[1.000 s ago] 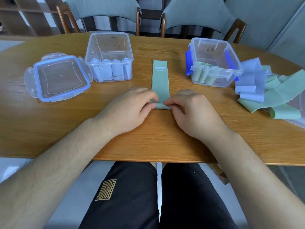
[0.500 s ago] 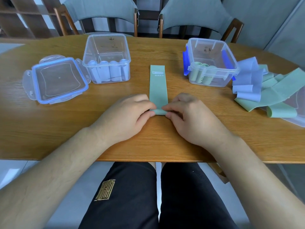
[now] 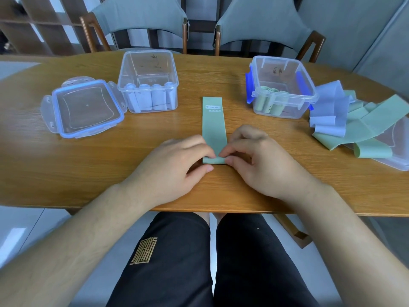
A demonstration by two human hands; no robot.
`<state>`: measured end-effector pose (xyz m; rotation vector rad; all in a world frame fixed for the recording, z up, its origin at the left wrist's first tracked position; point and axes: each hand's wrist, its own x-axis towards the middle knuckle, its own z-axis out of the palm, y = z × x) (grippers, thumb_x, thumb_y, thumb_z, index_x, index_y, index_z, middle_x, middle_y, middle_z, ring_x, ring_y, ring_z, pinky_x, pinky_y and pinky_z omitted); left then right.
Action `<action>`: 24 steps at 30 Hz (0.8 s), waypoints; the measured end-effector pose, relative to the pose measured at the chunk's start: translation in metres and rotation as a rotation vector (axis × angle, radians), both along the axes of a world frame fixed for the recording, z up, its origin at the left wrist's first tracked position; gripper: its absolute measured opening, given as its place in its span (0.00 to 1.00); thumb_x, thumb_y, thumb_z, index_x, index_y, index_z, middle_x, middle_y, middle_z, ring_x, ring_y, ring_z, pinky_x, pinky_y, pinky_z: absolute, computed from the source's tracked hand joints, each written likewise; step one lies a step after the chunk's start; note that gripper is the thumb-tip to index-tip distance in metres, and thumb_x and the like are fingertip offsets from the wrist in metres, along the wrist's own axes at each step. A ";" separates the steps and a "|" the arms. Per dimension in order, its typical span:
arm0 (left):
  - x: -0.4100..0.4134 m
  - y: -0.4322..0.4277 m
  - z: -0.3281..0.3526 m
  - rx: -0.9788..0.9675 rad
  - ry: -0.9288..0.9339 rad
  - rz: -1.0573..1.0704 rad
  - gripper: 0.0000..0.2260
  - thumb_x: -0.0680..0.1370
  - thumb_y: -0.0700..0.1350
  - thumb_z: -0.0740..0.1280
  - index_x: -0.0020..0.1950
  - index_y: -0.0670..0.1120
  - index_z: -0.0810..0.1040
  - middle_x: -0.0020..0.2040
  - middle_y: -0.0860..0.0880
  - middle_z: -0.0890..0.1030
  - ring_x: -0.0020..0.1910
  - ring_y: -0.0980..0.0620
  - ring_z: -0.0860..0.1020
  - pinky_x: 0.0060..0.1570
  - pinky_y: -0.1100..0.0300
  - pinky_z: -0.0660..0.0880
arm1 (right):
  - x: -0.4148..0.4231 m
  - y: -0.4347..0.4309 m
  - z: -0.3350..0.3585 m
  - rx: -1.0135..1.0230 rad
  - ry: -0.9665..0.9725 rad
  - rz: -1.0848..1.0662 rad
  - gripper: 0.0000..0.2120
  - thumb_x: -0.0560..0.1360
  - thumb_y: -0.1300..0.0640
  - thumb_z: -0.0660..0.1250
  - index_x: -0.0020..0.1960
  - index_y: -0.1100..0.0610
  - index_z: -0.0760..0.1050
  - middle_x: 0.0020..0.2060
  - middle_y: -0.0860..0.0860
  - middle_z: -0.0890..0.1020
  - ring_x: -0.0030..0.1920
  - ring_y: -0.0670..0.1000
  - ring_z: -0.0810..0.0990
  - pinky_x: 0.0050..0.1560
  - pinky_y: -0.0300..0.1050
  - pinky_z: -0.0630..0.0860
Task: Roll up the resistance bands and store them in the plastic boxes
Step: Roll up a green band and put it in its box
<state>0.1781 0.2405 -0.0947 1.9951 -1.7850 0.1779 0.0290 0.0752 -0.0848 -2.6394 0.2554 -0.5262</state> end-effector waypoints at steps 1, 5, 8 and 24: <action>0.001 -0.001 0.000 0.000 0.009 0.001 0.09 0.81 0.50 0.66 0.59 0.51 0.80 0.53 0.58 0.76 0.49 0.55 0.77 0.52 0.54 0.74 | 0.001 -0.001 -0.001 0.002 -0.013 -0.002 0.07 0.76 0.61 0.70 0.51 0.53 0.84 0.48 0.46 0.78 0.48 0.44 0.74 0.51 0.30 0.65; 0.006 -0.007 -0.002 -0.019 0.049 -0.001 0.08 0.82 0.47 0.65 0.58 0.48 0.81 0.52 0.55 0.76 0.49 0.54 0.77 0.51 0.53 0.74 | 0.001 0.001 -0.002 -0.060 -0.049 -0.009 0.08 0.77 0.60 0.69 0.53 0.53 0.83 0.47 0.47 0.82 0.49 0.48 0.79 0.52 0.43 0.75; 0.007 -0.009 -0.003 -0.029 0.047 0.032 0.11 0.83 0.47 0.63 0.59 0.46 0.82 0.51 0.54 0.75 0.49 0.55 0.76 0.53 0.53 0.74 | 0.000 -0.001 -0.002 -0.123 -0.033 -0.025 0.06 0.77 0.55 0.70 0.53 0.51 0.82 0.47 0.44 0.83 0.49 0.48 0.79 0.52 0.48 0.76; 0.014 -0.023 0.001 -0.042 0.060 0.062 0.10 0.82 0.45 0.65 0.61 0.50 0.82 0.49 0.57 0.77 0.47 0.57 0.76 0.47 0.61 0.72 | 0.016 -0.019 -0.006 0.012 -0.072 -0.017 0.07 0.75 0.58 0.72 0.53 0.52 0.82 0.48 0.44 0.79 0.47 0.42 0.73 0.53 0.36 0.70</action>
